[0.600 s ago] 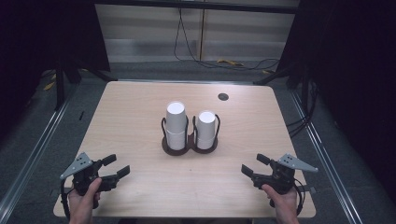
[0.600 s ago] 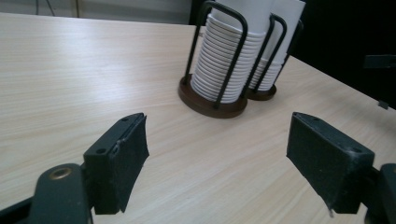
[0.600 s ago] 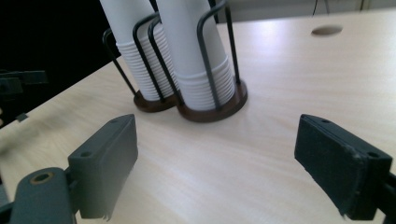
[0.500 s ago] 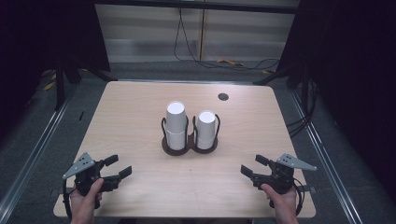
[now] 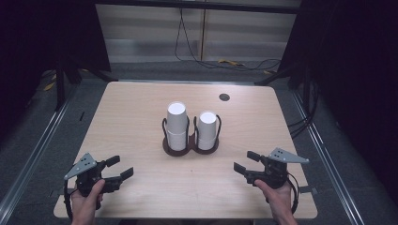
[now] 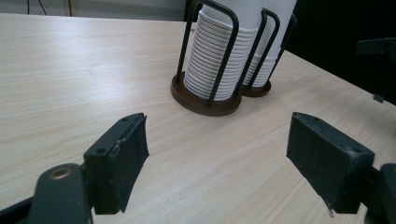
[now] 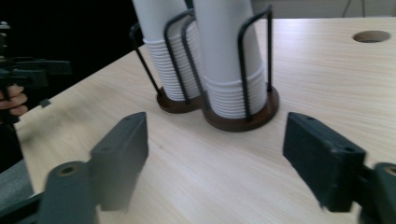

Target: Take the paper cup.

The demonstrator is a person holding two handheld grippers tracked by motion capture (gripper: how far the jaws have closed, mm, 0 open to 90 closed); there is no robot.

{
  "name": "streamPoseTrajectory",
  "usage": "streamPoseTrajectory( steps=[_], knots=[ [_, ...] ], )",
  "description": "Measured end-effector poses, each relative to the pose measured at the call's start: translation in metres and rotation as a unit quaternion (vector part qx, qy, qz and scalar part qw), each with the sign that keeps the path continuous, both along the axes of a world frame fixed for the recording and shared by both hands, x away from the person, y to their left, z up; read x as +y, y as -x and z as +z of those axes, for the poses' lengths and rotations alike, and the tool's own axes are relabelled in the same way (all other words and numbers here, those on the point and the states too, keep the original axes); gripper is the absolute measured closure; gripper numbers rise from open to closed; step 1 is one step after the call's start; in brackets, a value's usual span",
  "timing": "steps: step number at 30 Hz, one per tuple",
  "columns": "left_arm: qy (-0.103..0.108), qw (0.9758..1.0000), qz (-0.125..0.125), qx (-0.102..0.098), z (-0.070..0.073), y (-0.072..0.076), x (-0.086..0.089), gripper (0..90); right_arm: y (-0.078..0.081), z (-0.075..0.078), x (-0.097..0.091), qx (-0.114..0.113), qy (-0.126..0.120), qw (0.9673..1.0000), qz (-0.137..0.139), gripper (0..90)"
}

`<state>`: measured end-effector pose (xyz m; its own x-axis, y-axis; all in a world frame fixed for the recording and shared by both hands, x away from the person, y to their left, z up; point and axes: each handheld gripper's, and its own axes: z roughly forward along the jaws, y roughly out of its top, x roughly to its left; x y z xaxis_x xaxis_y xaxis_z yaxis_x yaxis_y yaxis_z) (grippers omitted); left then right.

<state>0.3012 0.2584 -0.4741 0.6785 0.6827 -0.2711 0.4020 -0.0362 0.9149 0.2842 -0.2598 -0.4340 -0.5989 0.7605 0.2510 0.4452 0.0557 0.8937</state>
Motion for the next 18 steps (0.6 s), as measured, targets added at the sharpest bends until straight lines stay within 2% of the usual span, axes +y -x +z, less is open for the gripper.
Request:
streamPoseTrajectory(
  steps=[3, 4, 7, 8, 11, 12, 14, 18],
  knots=[
    [-0.003, 1.0000, -0.007, -0.001, 0.000, 0.001, -0.004, 20.2, -0.001, 0.002, 0.005, 0.003, 0.003, 0.9999, 0.017, 23.2],
    [-0.004, 0.9999, -0.014, 0.004, 0.000, 0.000, -0.008, 20.2, -0.002, 0.005, 0.009, 0.000, 0.021, 0.9998, 0.003, 23.3],
    [-0.004, 0.9997, -0.020, 0.009, 0.000, -0.001, -0.011, 20.2, -0.006, 0.007, 0.010, -0.011, 0.018, 0.9997, 0.008, 24.8],
    [-0.021, 0.9992, -0.031, 0.014, 0.000, -0.002, -0.013, 20.2, -0.009, 0.011, 0.012, -0.016, 0.017, 0.9997, 0.004, 20.3],
    [-0.025, 0.9991, -0.031, 0.016, -0.003, -0.001, -0.012, 20.2, -0.013, 0.013, 0.012, -0.024, 0.015, 0.9996, 0.002, 20.7],
    [-0.019, 0.9991, -0.034, 0.019, -0.005, -0.002, -0.011, 20.2, -0.017, 0.016, 0.013, -0.016, 0.030, 0.9994, 0.009, 22.8],
    [-0.024, 0.9991, -0.031, 0.015, -0.004, -0.001, -0.010, 20.2, -0.019, 0.018, 0.014, -0.014, 0.031, 0.9994, 0.010, 23.0],
    [-0.014, 0.9995, -0.028, 0.003, -0.001, 0.002, -0.008, 20.2, -0.027, 0.024, 0.018, -0.015, 0.036, 0.9991, 0.019, 21.3]
  ],
)
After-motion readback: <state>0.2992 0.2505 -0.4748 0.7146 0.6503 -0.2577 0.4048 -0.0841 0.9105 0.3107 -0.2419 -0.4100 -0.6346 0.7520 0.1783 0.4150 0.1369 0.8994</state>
